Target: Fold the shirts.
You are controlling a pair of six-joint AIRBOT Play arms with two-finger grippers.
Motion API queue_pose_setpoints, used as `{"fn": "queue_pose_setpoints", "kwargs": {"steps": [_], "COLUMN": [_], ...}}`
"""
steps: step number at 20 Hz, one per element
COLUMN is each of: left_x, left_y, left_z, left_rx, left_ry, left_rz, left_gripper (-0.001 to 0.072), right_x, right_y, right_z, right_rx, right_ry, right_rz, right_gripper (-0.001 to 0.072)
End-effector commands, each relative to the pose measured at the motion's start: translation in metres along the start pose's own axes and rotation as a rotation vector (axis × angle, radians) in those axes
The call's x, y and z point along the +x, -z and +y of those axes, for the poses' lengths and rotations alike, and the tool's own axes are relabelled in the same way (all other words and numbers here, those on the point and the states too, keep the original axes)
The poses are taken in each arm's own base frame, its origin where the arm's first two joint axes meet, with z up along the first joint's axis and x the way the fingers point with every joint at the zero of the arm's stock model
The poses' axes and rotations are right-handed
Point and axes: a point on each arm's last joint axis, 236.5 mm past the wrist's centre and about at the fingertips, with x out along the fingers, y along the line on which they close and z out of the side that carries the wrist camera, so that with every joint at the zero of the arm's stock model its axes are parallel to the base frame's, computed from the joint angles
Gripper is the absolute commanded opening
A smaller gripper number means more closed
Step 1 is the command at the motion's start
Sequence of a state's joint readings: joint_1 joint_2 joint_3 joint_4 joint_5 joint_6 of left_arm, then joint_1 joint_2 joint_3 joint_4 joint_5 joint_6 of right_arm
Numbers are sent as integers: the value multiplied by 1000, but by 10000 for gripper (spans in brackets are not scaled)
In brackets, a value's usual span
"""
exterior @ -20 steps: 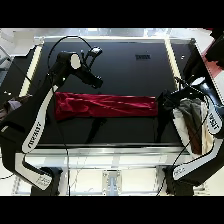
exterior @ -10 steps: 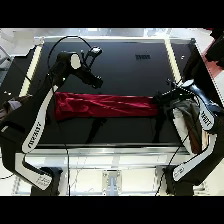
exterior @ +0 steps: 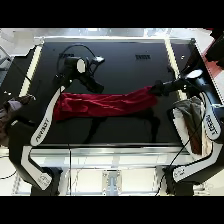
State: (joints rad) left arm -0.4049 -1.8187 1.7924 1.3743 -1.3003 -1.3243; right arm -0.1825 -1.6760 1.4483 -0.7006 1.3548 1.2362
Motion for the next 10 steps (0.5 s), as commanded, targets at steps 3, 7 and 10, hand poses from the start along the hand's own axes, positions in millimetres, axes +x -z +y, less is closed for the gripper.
{"fn": "queue_pose_setpoints", "kwargs": {"steps": [3, 7, 10], "left_x": [60, 83, 86], "left_y": [25, 30, 30], "left_z": [-35, -45, -46], "left_rx": [-61, -53, -39], "left_ry": [189, 204, 206], "left_rz": [137, 166, 168], "left_gripper": [14, 14, 14], "right_x": [-25, -2, 12], "right_y": [-12, -17, -15], "right_z": [83, 140, 188], "right_rx": [-115, -209, -298], "right_ry": [-34, -61, -94], "right_rz": [-86, -116, -139], "right_gripper": [15, 15, 14]}}
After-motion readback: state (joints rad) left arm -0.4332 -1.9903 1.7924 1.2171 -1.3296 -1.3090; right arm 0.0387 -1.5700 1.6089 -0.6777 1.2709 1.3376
